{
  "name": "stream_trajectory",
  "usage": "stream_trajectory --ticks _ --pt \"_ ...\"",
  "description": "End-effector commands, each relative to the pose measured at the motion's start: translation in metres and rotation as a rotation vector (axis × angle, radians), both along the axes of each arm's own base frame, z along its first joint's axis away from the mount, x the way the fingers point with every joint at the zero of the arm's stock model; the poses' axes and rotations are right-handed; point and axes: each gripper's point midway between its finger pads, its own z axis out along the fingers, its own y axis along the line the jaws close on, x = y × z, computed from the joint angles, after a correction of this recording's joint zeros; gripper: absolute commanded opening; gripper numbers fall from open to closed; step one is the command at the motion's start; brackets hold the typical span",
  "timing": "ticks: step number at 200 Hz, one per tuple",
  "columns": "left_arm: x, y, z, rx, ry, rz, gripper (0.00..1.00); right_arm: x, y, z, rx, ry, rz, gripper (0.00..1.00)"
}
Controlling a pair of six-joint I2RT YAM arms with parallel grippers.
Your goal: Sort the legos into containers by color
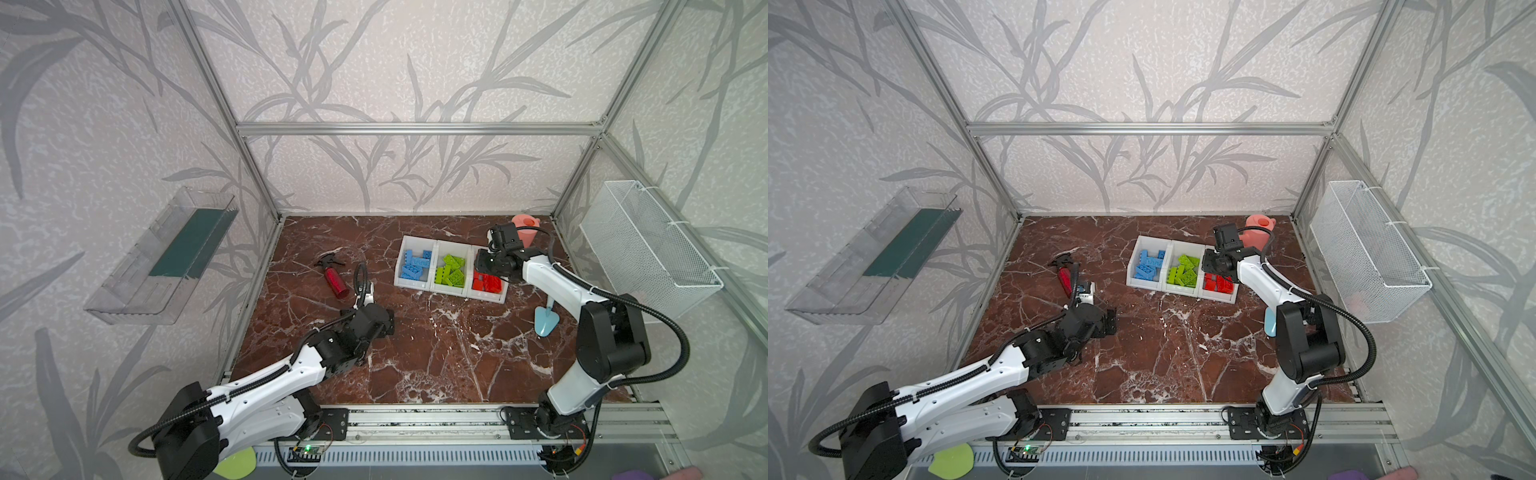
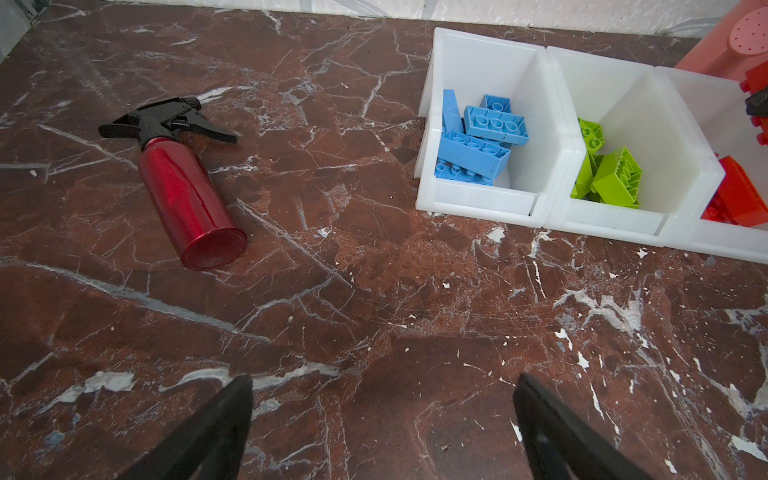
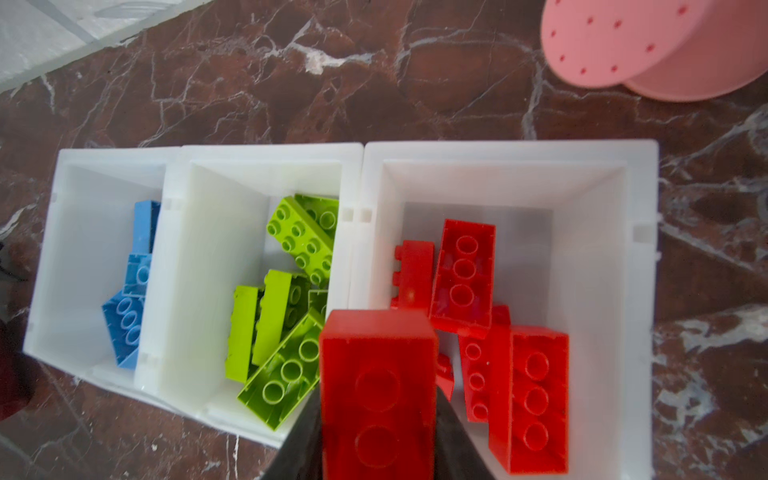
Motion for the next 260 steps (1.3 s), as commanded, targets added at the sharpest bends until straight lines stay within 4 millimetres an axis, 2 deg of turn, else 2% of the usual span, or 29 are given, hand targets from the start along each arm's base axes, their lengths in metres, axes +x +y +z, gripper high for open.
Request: stream_trajectory --ticks 1,35,68,82,87,116,151,187,197,221,246,260 --pt "0.003 0.007 -0.005 0.012 -0.006 0.047 0.97 0.016 0.002 0.002 0.011 -0.016 -0.001 0.42" --pt "0.004 0.007 -0.007 0.025 0.004 0.048 0.97 0.022 0.001 0.0 0.017 -0.014 -0.009 0.57" --pt "0.004 0.009 -0.001 0.025 0.01 0.061 0.98 0.017 0.002 0.009 0.029 -0.036 -0.005 0.67" --pt "0.002 0.014 0.006 0.018 0.005 0.084 0.98 0.01 0.001 0.01 0.025 -0.039 0.006 0.72" --pt "0.002 0.016 0.009 0.014 0.001 0.096 0.97 0.007 0.0 0.024 0.03 -0.074 0.016 0.74" --pt "-0.003 0.04 0.026 0.015 -0.034 0.196 0.98 -0.015 -0.005 0.047 0.004 -0.151 0.069 0.86" --pt "-0.004 0.066 0.039 0.029 -0.039 0.329 0.98 -0.048 -0.019 0.058 -0.052 -0.201 0.11 1.0" --pt "0.001 0.083 0.062 0.116 -0.087 0.393 0.98 -0.077 -0.036 0.053 -0.106 -0.261 0.095 0.99" --pt "0.005 0.086 0.067 0.146 -0.098 0.387 0.98 -0.083 -0.042 0.046 -0.132 -0.294 0.095 0.99" --pt "0.021 0.078 0.06 0.236 -0.06 0.279 0.98 -0.086 -0.047 0.035 -0.159 -0.417 0.092 0.99" --pt "0.036 0.108 0.057 0.317 -0.04 0.387 0.98 -0.082 -0.052 0.024 -0.198 -0.478 0.081 0.99" --pt "0.047 0.126 0.045 0.297 -0.026 0.41 0.99 -0.076 -0.056 0.019 -0.249 -0.472 0.086 0.99"
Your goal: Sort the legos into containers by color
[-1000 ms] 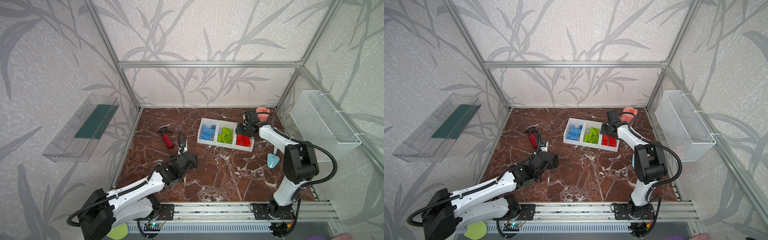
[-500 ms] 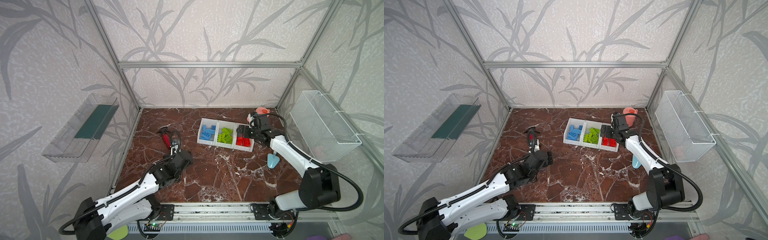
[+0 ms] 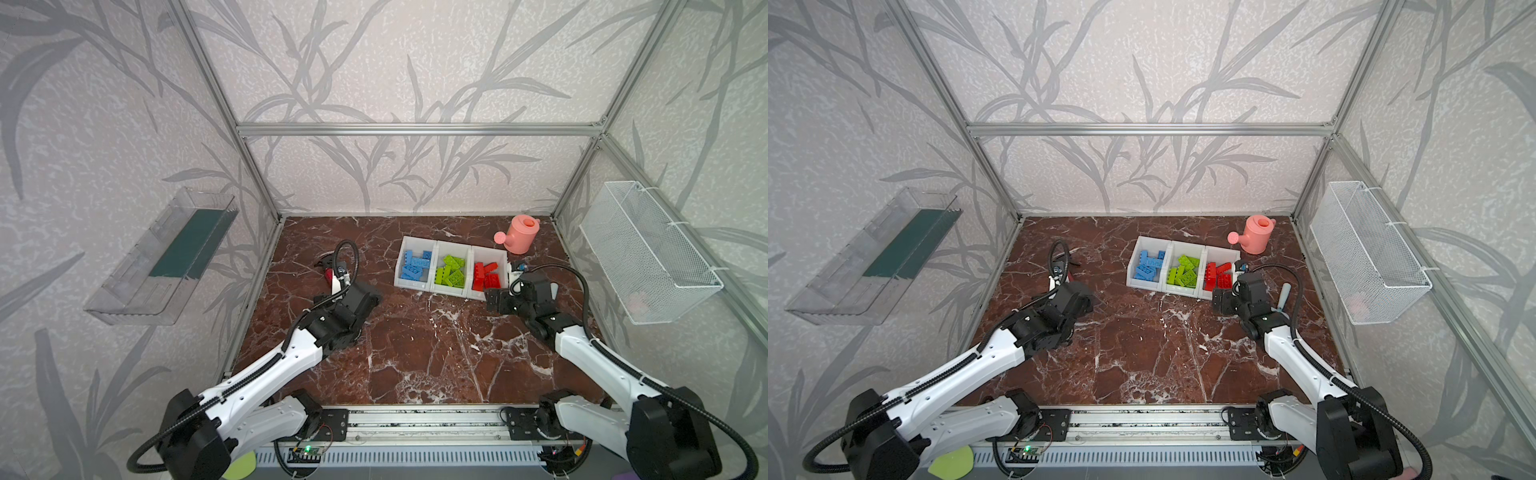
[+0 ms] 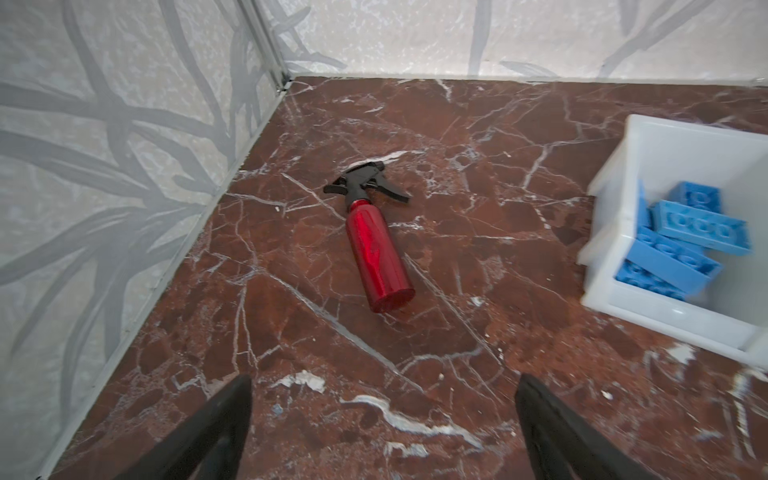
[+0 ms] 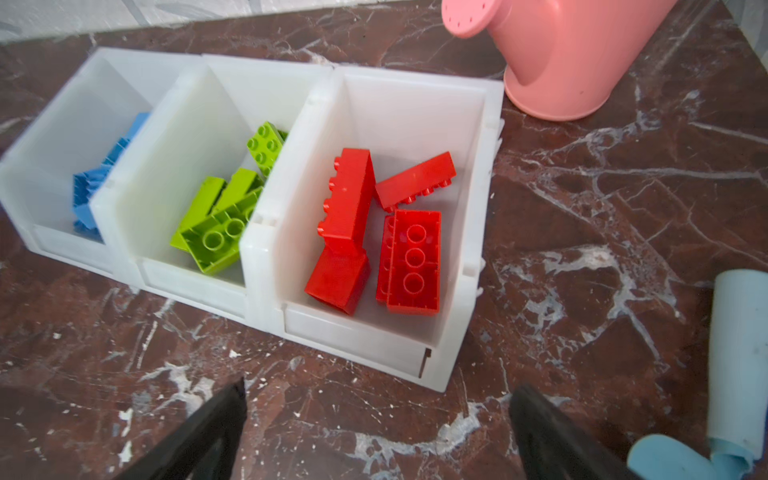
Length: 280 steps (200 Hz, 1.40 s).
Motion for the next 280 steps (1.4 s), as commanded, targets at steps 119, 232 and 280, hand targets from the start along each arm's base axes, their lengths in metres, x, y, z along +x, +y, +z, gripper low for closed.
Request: stream_trajectory --ticks 119,232,280 --pt "0.117 0.121 -0.097 0.033 0.115 0.152 0.99 0.071 -0.042 -0.002 -0.295 -0.276 -0.137 0.99" --pt "0.087 0.112 -0.076 0.042 -0.248 0.063 0.99 0.04 -0.032 -0.003 -0.213 -0.55 -0.05 0.99" --pt "0.098 0.109 -0.09 -0.029 -0.208 -0.021 0.99 0.07 -0.031 -0.016 -0.183 -0.378 -0.012 0.99"
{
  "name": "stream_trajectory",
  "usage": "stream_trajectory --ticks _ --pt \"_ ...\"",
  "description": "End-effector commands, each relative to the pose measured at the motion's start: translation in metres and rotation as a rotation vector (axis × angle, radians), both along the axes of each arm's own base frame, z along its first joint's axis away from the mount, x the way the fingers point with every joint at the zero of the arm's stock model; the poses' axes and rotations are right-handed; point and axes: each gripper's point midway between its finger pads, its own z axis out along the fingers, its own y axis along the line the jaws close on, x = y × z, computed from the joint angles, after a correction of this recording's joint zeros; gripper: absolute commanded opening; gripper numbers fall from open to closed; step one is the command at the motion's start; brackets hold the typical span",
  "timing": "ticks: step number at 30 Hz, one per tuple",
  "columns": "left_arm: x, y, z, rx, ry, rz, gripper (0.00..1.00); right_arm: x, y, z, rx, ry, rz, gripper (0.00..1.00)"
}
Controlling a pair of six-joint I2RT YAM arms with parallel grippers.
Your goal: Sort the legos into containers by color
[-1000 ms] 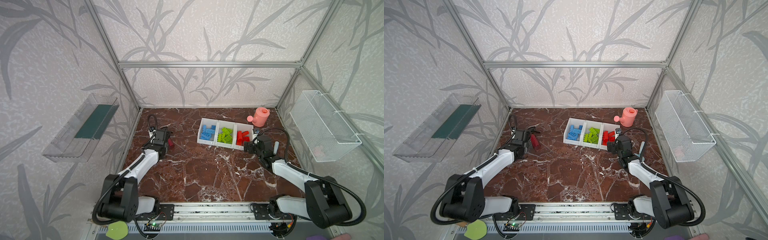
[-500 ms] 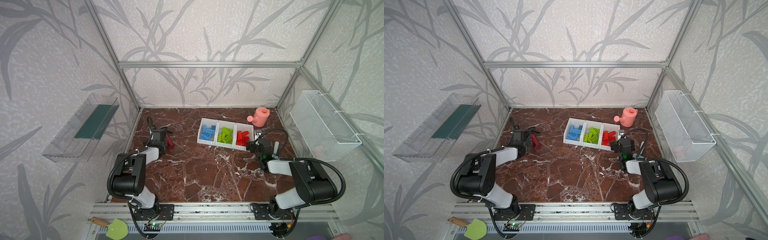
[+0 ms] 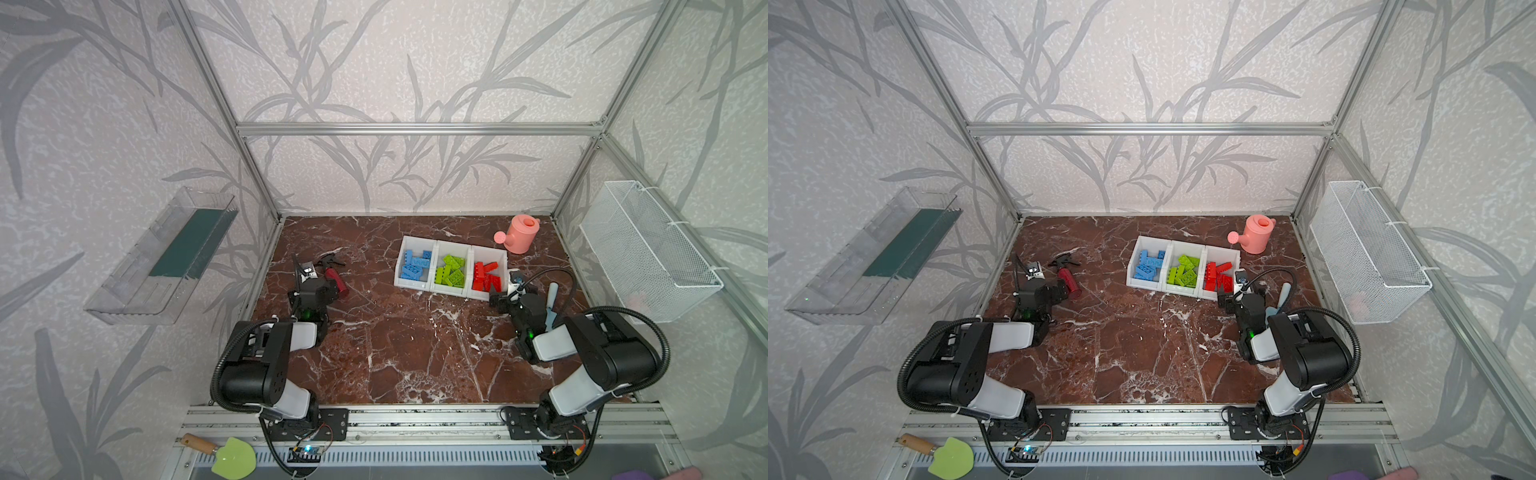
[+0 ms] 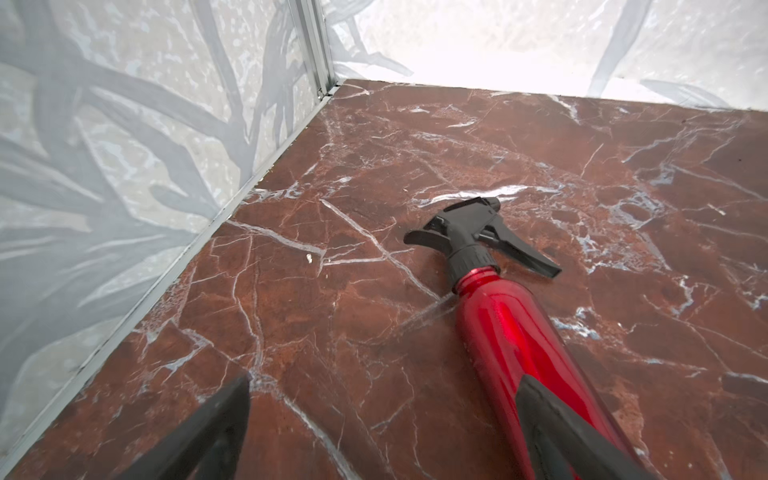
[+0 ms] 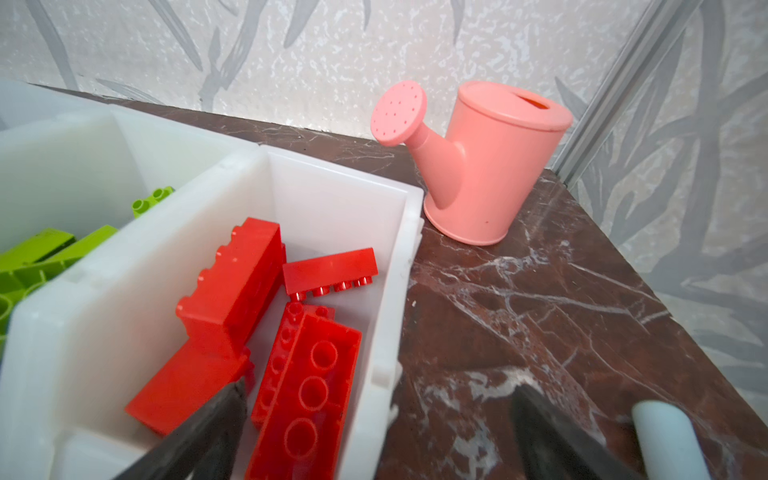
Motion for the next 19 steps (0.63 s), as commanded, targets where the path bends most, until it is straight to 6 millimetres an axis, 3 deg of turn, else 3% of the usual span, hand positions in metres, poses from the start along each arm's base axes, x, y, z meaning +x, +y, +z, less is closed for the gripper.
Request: stream_trajectory --ticks 1,19 --pt "0.0107 -0.0058 0.0098 -0.012 -0.041 -0.057 0.99 0.0154 -0.0012 0.0032 0.033 0.06 0.022 0.99" --pt "0.0113 -0.006 0.0092 -0.016 -0.035 -0.06 0.99 0.0154 -0.0055 0.0023 0.061 0.067 0.02 0.99"
